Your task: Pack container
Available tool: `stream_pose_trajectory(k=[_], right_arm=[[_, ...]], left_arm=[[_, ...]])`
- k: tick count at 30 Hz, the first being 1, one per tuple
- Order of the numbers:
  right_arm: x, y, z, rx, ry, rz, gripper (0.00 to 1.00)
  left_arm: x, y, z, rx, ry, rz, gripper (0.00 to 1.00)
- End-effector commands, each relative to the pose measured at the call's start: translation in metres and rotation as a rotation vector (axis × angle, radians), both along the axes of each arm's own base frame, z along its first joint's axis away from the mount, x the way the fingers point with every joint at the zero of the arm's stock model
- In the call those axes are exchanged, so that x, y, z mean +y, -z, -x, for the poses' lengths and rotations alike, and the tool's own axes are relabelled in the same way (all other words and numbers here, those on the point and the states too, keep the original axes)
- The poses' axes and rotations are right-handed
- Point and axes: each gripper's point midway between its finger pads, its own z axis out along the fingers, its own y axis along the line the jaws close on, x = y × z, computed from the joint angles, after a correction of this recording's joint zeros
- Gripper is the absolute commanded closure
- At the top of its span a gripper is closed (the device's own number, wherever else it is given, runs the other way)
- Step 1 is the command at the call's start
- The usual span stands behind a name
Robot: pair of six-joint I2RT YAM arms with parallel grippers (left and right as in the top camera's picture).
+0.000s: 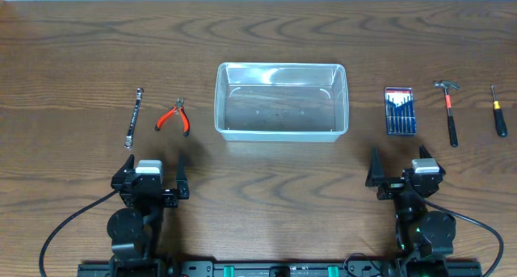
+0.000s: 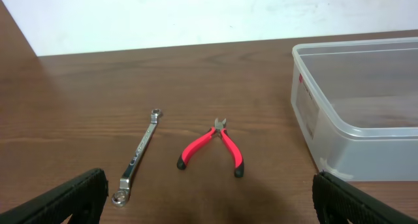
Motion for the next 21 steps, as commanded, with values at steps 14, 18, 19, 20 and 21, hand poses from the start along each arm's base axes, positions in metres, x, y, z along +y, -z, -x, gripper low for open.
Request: stream_pose_trajectory(k=[14,18,19,20,21], right_arm=[[0.041,-0.072,0.021,-0.076,-0.236,-0.227,0.01],[0.007,-0.092,0.036,0.079,-0.031,-0.183,0.01],[0.000,-0.097,0.041,0.128,0.012,-0.171,0.01],[-0.005,-0.102,0.045,0.175,0.043,-0.161,0.01],[-0.007,-0.106,0.048,0.215,0.059,-0.155,0.01]], left_arm=[[0.002,0.013,0.000,0.027,-0.012,0.001,0.02],[0.002,0.013,0.000,0.027,-0.012,0.001,0.02],[0.002,0.013,0.000,0.027,-0.012,0.001,0.02],[0.002,0.013,0.000,0.027,-0.012,0.001,0.02],[0.002,0.013,0.000,0.027,-0.012,0.001,0.02]])
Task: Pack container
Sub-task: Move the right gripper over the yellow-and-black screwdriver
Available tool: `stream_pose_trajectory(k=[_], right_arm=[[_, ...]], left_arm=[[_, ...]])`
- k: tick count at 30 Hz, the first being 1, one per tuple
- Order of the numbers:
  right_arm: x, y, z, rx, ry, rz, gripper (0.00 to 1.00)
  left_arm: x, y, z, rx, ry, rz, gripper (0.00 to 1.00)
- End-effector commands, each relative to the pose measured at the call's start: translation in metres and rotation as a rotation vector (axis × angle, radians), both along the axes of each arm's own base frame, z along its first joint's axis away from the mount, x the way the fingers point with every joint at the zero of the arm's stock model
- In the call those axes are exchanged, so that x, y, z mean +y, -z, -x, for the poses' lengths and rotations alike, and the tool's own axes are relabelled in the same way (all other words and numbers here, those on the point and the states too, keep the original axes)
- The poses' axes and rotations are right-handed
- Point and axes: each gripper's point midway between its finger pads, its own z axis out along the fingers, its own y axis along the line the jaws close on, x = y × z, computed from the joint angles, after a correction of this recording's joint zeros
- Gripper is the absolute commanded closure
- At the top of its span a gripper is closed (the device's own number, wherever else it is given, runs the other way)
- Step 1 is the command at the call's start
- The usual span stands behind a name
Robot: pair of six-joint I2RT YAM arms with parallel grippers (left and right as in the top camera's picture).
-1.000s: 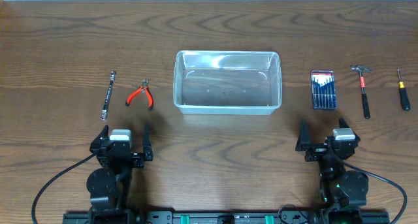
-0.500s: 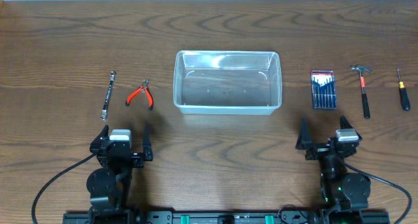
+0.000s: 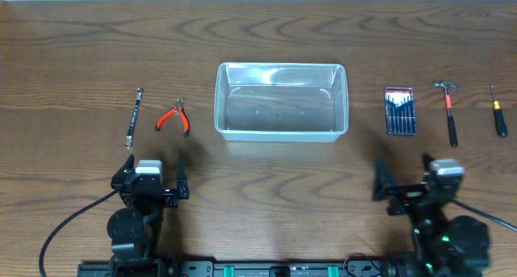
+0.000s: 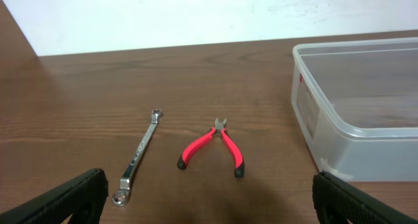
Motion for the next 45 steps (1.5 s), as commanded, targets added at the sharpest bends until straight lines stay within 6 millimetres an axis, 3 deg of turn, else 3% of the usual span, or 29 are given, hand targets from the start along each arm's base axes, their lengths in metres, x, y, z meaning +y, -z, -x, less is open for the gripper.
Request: stream_pose_trajectory(k=[1,9,14,16,20,26,32,36,39,42,45], right_arm=[[-0.018,-0.035,0.008,0.056,0.100,0.044,0.01],[-0.013,-0.067,0.021,0.306,0.059,0.058,0.01],[-0.012,-0.099,0.014,0.236,0.026,0.137,0.01],[-0.016,-0.103,0.010,0.239,0.039,0.169,0.01],[-0.024,-0.090,-0.012,0.349,0.054,0.256,0.01],[-0.036,-0.068,-0.057,0.647,0.008,0.312,0.01],[-0.078,-0.066,-0.089,0.886,0.036,0.312,0.01],[-0.099,-0.070,-0.106,0.903,0.040,0.307,0.01],[-0.107,-0.072,-0.118,0.836,-0.116,0.390,0.01],[-0.116,-0.068,-0.118,0.784,-0.271,0.435,0.01],[-0.153,-0.057,-0.117,0.815,-0.219,0.415,0.01]], left_arm=[[0.002,0.013,0.000,0.027,-0.012,0.001,0.02],[0.002,0.013,0.000,0.027,-0.012,0.001,0.02],[0.002,0.013,0.000,0.027,-0.012,0.001,0.02],[0.002,0.013,0.000,0.027,-0.012,0.001,0.02],[0.002,0.013,0.000,0.027,-0.012,0.001,0.02],[0.002,0.013,0.000,0.027,-0.012,0.001,0.02],[0.002,0.013,0.000,0.027,-0.012,0.001,0.02],[0.002,0.013,0.000,0.027,-0.012,0.001,0.02],[0.002,0.013,0.000,0.027,-0.012,0.001,0.02],[0.002,0.013,0.000,0.027,-0.012,0.001,0.02],[0.002,0.013,0.000,0.027,-0.012,0.001,0.02]])
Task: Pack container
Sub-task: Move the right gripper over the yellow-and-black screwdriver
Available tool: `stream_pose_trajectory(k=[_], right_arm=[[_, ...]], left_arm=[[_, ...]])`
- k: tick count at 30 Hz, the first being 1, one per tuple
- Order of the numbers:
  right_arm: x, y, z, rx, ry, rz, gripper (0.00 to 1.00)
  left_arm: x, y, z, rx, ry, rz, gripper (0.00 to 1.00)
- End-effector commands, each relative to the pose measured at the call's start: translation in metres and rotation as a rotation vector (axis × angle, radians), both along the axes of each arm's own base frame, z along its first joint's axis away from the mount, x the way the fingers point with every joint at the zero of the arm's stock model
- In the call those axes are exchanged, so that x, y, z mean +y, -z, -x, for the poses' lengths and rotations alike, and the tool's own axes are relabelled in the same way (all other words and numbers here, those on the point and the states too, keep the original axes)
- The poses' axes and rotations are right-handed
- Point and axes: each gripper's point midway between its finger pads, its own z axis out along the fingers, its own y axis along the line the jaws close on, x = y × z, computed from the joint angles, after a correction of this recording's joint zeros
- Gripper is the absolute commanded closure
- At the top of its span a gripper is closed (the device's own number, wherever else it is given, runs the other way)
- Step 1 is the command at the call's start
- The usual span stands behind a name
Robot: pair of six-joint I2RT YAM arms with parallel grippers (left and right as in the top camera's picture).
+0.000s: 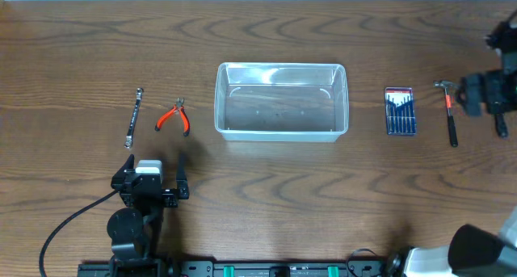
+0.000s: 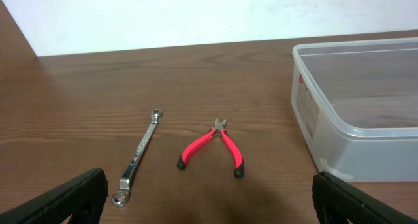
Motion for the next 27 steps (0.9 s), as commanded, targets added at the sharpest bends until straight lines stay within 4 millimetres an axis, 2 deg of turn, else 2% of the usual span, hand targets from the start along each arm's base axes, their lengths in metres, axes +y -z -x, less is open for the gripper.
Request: stream_pose_trajectory(k=[1,5,8,11,14,16,18,24,27], right_arm=[[-0.038,0.011,0.000,0.005,-0.048,0.011,0.01],[-0.105,0.032,0.013,0.066,0.266,0.030,0.01],[-0.128,0.037,0.015,0.049,0.412,-0.005,0.01],[-0.136,0.035,0.009,-0.001,0.402,-0.013,0.01],[-0.147,0.029,-0.004,-0.061,0.390,0.021,0.01],[-0.151,0.033,-0.015,-0.085,0.369,0.015,0.01],[-0.154,0.043,-0.025,-0.089,0.353,-0.012,0.01],[-0.167,0.093,-0.042,0.021,0.353,-0.072,0.01],[-0.174,0.103,-0.057,0.042,0.344,-0.085,0.01]], left_arm=[[0.002,0.013,0.000,0.028,-0.012,0.001,0.02],[0.002,0.013,0.000,0.028,-0.012,0.001,0.02],[0.002,0.013,0.000,0.028,-0.012,0.001,0.02],[0.002,0.013,0.000,0.028,-0.012,0.001,0.02],[0.002,0.013,0.000,0.028,-0.012,0.001,0.02],[0.002,0.013,0.000,0.028,-0.012,0.001,0.02],[0.002,0.013,0.000,0.028,-0.012,0.001,0.02],[0.002,0.013,0.000,0.028,-0.012,0.001,0.02],[0.002,0.013,0.000,0.028,-0.012,0.001,0.02]])
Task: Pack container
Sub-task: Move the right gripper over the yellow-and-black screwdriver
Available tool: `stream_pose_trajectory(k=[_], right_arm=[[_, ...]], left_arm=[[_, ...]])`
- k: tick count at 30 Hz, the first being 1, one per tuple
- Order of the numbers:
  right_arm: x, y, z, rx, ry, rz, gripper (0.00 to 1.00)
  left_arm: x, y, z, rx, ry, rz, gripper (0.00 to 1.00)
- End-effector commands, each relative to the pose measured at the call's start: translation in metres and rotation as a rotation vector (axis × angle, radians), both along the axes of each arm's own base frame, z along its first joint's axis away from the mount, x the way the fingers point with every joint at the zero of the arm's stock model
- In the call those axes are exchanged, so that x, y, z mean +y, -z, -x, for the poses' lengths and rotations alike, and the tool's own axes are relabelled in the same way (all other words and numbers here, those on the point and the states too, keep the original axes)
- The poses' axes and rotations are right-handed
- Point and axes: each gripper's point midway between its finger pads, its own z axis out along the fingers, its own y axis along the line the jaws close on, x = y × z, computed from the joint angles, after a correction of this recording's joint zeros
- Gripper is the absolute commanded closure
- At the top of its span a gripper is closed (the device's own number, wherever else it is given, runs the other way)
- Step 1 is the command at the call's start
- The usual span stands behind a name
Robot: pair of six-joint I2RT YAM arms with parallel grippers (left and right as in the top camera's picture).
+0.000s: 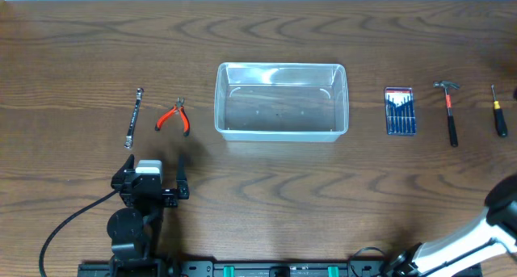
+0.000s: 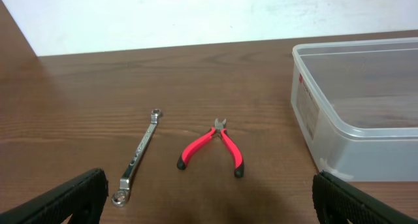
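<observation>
An empty clear plastic container (image 1: 281, 133) (image 2: 307, 119) stands mid-table. Left of it lie red-handled pliers (image 1: 174, 118) (image 2: 212, 147) and a steel wrench (image 1: 133, 117) (image 2: 138, 155). To its right are a screwdriver set (image 1: 400, 111), a hammer (image 1: 449, 115) and a single screwdriver (image 1: 499, 115). My left gripper (image 1: 155, 164) (image 2: 209, 204) rests open near the front edge, short of the pliers, with nothing between its fingers (image 2: 62, 198). My right gripper is out of view; only a piece of its arm (image 1: 485, 232) shows at the lower right.
The brown wooden table (image 1: 275, 188) ends at a white wall at the back. A black cable (image 1: 73, 224) loops from the left arm's base along the front edge.
My right gripper, which hung over the hammer and screwdriver at the far right edge, has left the overhead view. Only part of its arm shows. The left arm and all tools are unchanged.
Both grippers first rested open at the front edge. Then the right arm's gripper had shifted slightly right, then it was up over the hammer at the far right, and now it is out of view. No tool has moved; the left arm stayed still.
</observation>
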Motion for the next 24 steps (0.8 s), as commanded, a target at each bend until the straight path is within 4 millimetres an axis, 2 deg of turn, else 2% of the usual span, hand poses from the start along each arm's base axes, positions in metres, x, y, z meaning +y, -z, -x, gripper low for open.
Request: stream_pose_trajectory(k=[1,6,9,12,16,24], right_arm=[[-0.005,-0.001,-0.021,-0.022,-0.017,-0.004,0.01],[-0.021,-0.012,-0.043,-0.055,-0.038,0.062,0.01],[-0.024,-0.019,-0.051,-0.077,-0.077,0.096,0.01],[-0.024,-0.013,-0.052,-0.065,-0.103,0.100,0.01],[-0.032,0.021,-0.046,0.035,-0.103,0.088,0.01],[-0.031,0.086,-0.045,0.149,-0.097,-0.017,0.01]], left_arm=[[0.002,0.013,0.000,0.028,-0.012,0.001,0.02],[0.002,0.013,0.000,0.028,-0.012,0.001,0.02],[0.002,0.013,0.000,0.028,-0.012,0.001,0.02],[0.002,0.013,0.000,0.028,-0.012,0.001,0.02],[0.002,0.013,0.000,0.028,-0.012,0.001,0.02],[0.002,0.013,0.000,0.028,-0.012,0.001,0.02]])
